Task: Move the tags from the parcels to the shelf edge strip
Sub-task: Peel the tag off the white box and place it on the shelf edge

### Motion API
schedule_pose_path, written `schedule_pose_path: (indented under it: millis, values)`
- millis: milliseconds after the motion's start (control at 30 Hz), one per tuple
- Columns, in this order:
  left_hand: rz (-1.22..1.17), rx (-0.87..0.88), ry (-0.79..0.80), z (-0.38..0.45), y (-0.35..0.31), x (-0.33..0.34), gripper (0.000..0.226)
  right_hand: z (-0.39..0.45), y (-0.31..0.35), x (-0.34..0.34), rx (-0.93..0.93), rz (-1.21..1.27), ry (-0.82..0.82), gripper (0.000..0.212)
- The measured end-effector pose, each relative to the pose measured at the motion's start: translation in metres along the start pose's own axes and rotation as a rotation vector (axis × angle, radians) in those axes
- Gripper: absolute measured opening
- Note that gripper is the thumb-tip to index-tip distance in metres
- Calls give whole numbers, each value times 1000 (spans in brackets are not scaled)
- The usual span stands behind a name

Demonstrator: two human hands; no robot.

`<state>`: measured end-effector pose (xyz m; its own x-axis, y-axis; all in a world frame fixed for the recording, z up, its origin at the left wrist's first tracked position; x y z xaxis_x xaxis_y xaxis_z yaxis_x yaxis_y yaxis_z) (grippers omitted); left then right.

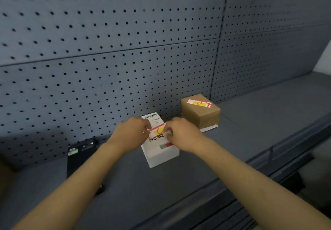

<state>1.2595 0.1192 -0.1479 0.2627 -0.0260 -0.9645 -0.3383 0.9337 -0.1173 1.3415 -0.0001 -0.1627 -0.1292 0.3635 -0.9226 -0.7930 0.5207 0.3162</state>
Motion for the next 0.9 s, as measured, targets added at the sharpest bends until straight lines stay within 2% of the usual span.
schedule_pose_path:
  millis: [100, 233, 333, 433, 633, 767, 900]
  values:
    - [-9, -22, 8, 17, 12, 6, 25, 28, -1, 9, 9, 21, 9, 36]
    - [-11, -35, 8, 34, 23, 9, 25, 51, -3, 19, 41, 65, 113, 44]
    - [-6, -53, 11, 40, 28, 10, 26, 60, -8, 21, 112, 134, 138, 40]
    - [-10, -78, 13, 39, 31, 8, 26, 67, -9, 17, 110, 93, 142, 29]
    - [-30, -183, -45, 23, 37, -6, 22, 73, 8, 7, -20, 34, 131, 15]
    - [-15, -320, -95, -8, 44, -27, 19, 67, 45, 2, -188, 16, 40, 16]
    - [18, -499, -207, -63, 59, -49, 24, 49, 96, 9, -357, 32, 22, 18]
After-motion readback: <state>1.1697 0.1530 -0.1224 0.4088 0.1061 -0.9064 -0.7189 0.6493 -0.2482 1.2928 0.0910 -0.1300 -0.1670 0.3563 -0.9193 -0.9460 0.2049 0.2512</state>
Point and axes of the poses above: each hand's wrist, its own z-axis towards the middle knuckle, its own x-axis out of the palm, y = z × x, the point moved 5 cm from there along z, towards the middle knuckle, and after that the axes turned 9 degrees about -y, right-handed, at the moved point
